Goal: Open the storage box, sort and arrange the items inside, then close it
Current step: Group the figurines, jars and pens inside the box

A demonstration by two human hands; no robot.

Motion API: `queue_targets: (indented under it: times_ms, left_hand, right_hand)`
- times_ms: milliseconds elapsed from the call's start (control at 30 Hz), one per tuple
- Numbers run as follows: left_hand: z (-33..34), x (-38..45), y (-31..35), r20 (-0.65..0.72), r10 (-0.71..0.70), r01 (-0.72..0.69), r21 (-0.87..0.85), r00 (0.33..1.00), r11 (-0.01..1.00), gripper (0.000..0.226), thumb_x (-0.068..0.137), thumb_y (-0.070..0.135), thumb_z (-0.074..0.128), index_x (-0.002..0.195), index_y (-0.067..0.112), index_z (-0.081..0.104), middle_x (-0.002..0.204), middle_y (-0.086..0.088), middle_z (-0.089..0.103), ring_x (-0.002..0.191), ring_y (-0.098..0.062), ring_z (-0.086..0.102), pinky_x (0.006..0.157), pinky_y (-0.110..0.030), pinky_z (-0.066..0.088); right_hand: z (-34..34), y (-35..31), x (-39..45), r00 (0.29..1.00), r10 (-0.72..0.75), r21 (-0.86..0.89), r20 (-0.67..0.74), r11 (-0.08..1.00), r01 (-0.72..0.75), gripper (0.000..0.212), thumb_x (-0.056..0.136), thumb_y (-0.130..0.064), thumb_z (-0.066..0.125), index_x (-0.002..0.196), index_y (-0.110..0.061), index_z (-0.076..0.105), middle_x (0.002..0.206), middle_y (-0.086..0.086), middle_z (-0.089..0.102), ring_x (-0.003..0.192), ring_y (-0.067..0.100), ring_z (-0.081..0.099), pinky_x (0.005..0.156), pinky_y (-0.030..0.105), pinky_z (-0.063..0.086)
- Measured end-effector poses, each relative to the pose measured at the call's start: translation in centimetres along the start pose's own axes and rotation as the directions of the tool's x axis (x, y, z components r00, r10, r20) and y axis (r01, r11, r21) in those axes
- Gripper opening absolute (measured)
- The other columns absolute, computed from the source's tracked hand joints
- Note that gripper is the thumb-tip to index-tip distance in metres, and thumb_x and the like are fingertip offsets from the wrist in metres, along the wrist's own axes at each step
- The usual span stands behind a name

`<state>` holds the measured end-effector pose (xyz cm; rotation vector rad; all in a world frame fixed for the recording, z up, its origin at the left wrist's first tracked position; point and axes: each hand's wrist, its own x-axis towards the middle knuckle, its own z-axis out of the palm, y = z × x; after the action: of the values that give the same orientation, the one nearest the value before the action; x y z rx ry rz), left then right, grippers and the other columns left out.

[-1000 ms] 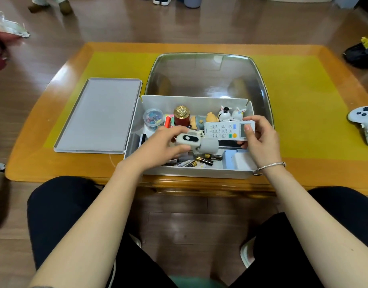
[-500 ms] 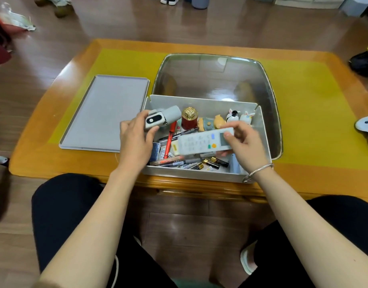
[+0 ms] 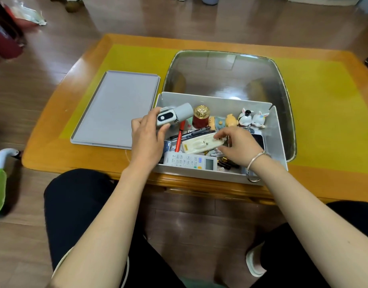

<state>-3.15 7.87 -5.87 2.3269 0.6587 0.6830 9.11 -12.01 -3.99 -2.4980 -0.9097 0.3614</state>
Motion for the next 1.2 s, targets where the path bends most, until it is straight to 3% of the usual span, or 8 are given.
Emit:
queue_targets:
  times_ms: [67, 167, 367, 600, 767, 967, 1067, 1200]
  left_hand:
    - [0.0, 0.0, 0.0, 0.007, -0.013, 0.013, 0.002, 1.000, 1.000, 0.044, 0.095, 0.022, 0.056, 0.137, 0.023, 0.041, 0.123, -0.003, 0.055, 0.113, -0.012, 0.032, 0.091, -0.026, 0.033]
    - [0.0, 0.1, 0.0, 0.014, -0.012, 0.012, 0.014, 1.000, 1.000, 0.045, 0.095, 0.023, 0.055, 0.137, 0.022, 0.041, 0.124, -0.003, 0.056, 0.115, -0.016, 0.033, 0.090, -0.025, 0.032]
    - [0.1, 0.1, -0.1, -0.006, -0.007, 0.008, 0.016, 1.000, 1.000, 0.044, 0.095, 0.024, 0.055, 0.137, 0.022, 0.041, 0.123, -0.002, 0.057, 0.108, -0.006, 0.027, 0.089, -0.026, 0.033]
    - [0.1, 0.0, -0.1, -0.022, -0.015, 0.015, -0.014, 1.000, 1.000, 0.042, 0.095, 0.022, 0.055, 0.135, 0.023, 0.042, 0.122, -0.002, 0.056, 0.108, -0.005, 0.026, 0.089, -0.024, 0.033]
    - [-0.1, 0.0, 0.0, -0.066, -0.012, 0.013, 0.007, 0.998, 1.000, 0.043, 0.095, 0.020, 0.055, 0.136, 0.019, 0.043, 0.126, -0.003, 0.054, 0.109, -0.005, 0.026, 0.090, -0.020, 0.029]
    - [-0.2, -0.1, 0.2, -0.077, 0.030, -0.027, 0.044, 0.997, 0.999, 0.041, 0.094, 0.015, 0.056, 0.133, 0.016, 0.045, 0.129, -0.006, 0.049, 0.113, -0.019, 0.036, 0.090, -0.021, 0.029]
    - [-0.3, -0.1, 0.2, -0.071, 0.036, -0.032, 0.053, 0.997, 0.998, 0.041, 0.094, 0.014, 0.056, 0.133, 0.015, 0.045, 0.128, -0.006, 0.051, 0.114, -0.021, 0.037, 0.091, -0.023, 0.030]
    - [-0.3, -0.1, 0.4, -0.067, 0.060, -0.056, 0.057, 0.996, 0.997, 0.040, 0.093, 0.013, 0.058, 0.131, 0.015, 0.048, 0.125, -0.005, 0.055, 0.114, -0.021, 0.038, 0.091, -0.024, 0.031]
  right_hand:
    - [0.1, 0.4, 1.2, 0.998, -0.023, -0.210, 0.065, 0.977, 0.036, 0.049, 0.077, -0.016, 0.070, 0.124, -0.020, 0.054, 0.120, 0.003, 0.056, 0.113, 0.022, 0.048, 0.098, 0.034, 0.039]
    - [0.6, 0.4, 2.4, 0.987, -0.031, -0.335, 0.156, 0.938, 0.082, 0.060, 0.075, -0.017, 0.071, 0.130, -0.018, 0.048, 0.123, 0.008, 0.052, 0.115, 0.028, 0.047, 0.097, 0.039, 0.042]
    - [0.4, -0.3, 2.4, 0.968, -0.196, -0.249, 0.158, 0.941, 0.231, 0.028, 0.071, -0.025, 0.074, 0.095, -0.011, 0.068, 0.092, 0.006, 0.063, 0.084, 0.021, 0.055, 0.070, 0.032, 0.046]
    - [0.2, -1.3, 2.0, 0.966, -0.209, -0.014, 0.154, 0.977, 0.213, 0.056, 0.073, -0.032, 0.077, 0.125, -0.020, 0.059, 0.114, 0.000, 0.065, 0.096, 0.013, 0.057, 0.084, 0.030, 0.047]
    - [-0.9, -0.1, 1.7, 0.983, -0.176, 0.091, 0.047, 0.981, 0.172, 0.046, 0.074, -0.023, 0.078, 0.117, -0.022, 0.064, 0.092, -0.012, 0.065, 0.069, -0.007, 0.047, 0.061, 0.009, 0.033]
    - [-0.8, 1.0, 0.4, 0.994, -0.105, 0.222, 0.029, 0.970, 0.096, 0.044, 0.074, -0.018, 0.078, 0.117, -0.019, 0.065, 0.064, -0.023, 0.057, 0.053, 0.001, 0.043, 0.053, 0.008, 0.036]
    - [0.5, -0.1, 0.5, 0.980, -0.158, 0.216, 0.120, 0.968, 0.129, 0.043, 0.077, -0.025, 0.075, 0.118, -0.023, 0.064, 0.087, -0.017, 0.067, 0.067, -0.001, 0.053, 0.063, 0.017, 0.046]
    - [1.0, -0.3, 1.3, 0.972, -0.158, 0.041, 0.172, 0.987, 0.153, 0.052, 0.075, -0.031, 0.076, 0.124, -0.023, 0.060, 0.103, 0.001, 0.050, 0.096, 0.015, 0.047, 0.085, 0.027, 0.039]
